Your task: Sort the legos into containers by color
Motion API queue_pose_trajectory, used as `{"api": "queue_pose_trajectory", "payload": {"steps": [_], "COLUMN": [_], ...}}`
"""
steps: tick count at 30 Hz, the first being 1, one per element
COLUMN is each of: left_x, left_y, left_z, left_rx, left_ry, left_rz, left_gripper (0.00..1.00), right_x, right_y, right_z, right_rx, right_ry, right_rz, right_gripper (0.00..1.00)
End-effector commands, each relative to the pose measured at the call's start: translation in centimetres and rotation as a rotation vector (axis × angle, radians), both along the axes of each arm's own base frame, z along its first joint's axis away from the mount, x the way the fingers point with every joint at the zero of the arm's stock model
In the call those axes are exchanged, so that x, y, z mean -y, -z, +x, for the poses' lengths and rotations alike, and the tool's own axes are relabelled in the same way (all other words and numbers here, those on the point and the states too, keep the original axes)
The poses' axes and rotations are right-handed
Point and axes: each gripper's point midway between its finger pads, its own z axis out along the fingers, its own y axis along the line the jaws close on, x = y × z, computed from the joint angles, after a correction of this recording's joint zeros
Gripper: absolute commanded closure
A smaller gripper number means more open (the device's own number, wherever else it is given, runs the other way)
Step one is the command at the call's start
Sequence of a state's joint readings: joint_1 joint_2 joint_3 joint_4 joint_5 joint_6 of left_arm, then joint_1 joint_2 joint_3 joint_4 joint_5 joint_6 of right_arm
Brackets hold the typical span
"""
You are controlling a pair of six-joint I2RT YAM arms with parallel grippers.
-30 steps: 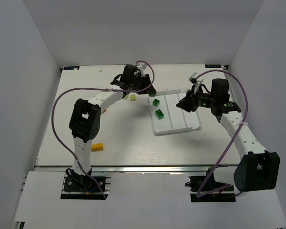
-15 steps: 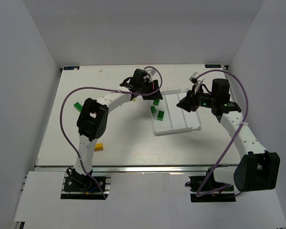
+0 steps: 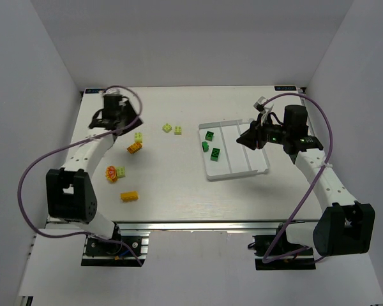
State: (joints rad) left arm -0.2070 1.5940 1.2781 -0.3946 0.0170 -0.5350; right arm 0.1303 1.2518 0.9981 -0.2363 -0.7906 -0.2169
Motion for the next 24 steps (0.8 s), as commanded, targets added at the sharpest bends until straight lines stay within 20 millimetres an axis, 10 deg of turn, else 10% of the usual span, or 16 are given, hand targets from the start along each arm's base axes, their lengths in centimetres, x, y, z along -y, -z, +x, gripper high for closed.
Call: {"api": "queue_pose_trajectory", "payload": {"steps": [1, 8, 24], "left_x": [-9.9, -16.7, -21.9], "left_y": [3.7, 5.7, 11.2], "left_z": [-3.1, -2.7, 0.6], "left_rx": [-0.124, -0.176, -0.351], "left_ry": [-0.293, -0.437, -0.452], "left_rz": [0.104, 0.120, 0.250], "left_gripper": [0.35, 0.15, 0.14], "right_x": [-0.2, -0.2, 0.0], "right_y": [-0.7, -0.9, -0.6], "right_z": [-0.4, -0.5, -0.2], "right_rx": [0.028, 0.030, 0.034], "right_ry": [-0.022, -0.029, -0.013], "right_rz": [0.014, 0.021, 0.006], "right_gripper": [0.59, 0.55, 0.53]}}
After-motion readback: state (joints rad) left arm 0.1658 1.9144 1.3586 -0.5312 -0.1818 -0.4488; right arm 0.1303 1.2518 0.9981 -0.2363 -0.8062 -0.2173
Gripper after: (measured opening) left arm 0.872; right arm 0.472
